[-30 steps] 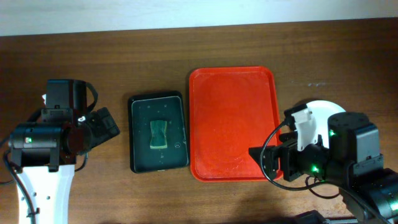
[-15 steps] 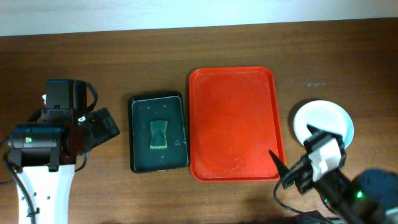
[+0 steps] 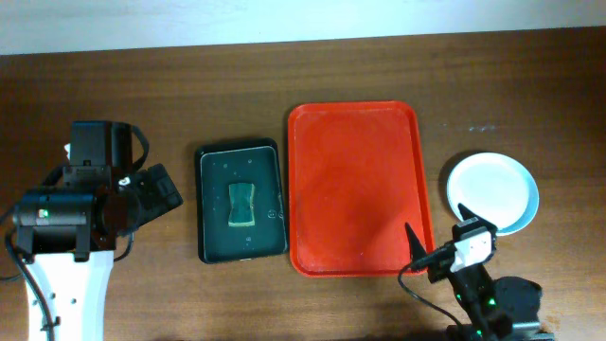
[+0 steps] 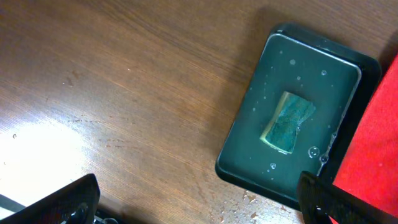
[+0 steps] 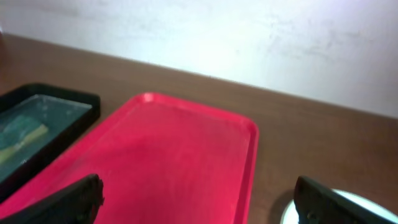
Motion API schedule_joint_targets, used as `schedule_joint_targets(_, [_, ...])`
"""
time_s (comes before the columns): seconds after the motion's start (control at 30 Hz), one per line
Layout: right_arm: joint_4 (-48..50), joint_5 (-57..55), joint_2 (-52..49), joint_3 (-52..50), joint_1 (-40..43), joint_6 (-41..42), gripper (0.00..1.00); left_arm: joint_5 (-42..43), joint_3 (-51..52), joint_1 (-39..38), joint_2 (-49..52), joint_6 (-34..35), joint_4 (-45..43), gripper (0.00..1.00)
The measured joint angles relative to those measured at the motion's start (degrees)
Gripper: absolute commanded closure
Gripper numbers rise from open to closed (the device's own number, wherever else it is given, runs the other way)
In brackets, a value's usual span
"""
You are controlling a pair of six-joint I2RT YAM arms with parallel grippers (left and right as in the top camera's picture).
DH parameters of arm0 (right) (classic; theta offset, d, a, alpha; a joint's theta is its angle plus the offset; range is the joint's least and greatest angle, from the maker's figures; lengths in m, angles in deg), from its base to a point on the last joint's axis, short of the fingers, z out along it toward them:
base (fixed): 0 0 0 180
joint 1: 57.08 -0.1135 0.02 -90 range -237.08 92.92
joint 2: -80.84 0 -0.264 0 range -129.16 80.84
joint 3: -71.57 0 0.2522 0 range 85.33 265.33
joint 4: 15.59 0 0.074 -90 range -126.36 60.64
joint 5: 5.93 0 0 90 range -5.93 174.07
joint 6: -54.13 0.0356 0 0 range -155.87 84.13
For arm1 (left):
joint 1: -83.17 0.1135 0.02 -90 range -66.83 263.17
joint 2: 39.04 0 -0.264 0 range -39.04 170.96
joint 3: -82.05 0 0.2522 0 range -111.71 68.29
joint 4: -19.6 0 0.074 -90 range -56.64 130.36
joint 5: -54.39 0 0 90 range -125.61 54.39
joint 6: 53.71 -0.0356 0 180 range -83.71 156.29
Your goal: Clean dirty plates on tray and stack at the side
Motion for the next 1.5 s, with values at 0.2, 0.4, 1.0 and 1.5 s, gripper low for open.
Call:
schedule_joint_targets(0.2, [16.5,0.0,0.1,-10.5,0.0,1.3,0.02,0.0,0.0,0.0,0.0,0.0,0.0,0.01])
schedule_joint_targets(0.4, [16.5,0.0,0.1,-11.1,0.0,1.5,0.02,0.0,0.0,0.0,0.0,0.0,0.0,0.00])
schedule_joint_targets(1.0, [16.5,0.0,0.1,-11.1,0.0,1.4,0.02,0.0,0.0,0.0,0.0,0.0,0.0,0.01])
schedule_joint_targets(1.5, [16.5,0.0,0.1,-11.1,0.0,1.5,0.02,-0.9,34.8,0.8,-41.2,0.2,-46.4,0.01])
